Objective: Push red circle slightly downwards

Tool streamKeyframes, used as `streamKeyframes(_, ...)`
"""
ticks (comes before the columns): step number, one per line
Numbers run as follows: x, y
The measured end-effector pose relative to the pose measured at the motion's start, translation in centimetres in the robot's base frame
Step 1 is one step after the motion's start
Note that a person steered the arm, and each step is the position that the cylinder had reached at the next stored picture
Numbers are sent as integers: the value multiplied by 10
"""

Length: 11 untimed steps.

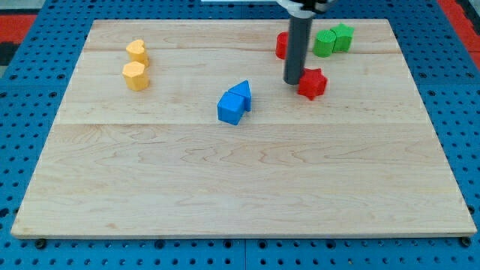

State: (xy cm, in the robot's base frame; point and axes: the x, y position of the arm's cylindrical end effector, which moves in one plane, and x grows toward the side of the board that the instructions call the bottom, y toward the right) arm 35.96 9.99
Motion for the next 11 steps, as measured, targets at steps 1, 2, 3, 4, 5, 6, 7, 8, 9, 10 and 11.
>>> streamKeyframes(1,12,36)
streamKeyframes(2,19,20)
streamKeyframes(3,2,-38)
streamKeyframes(4,-26,-85)
streamKeyframes(5,-67,-110)
streamKeyframes(6,-113,-91)
streamKeyframes(7,-131,-60)
streamKeyframes(8,-116,-43)
streamKeyframes(9,-99,-28)
streamKeyframes(10,-99,-23)
streamKeyframes(11,-107,-21)
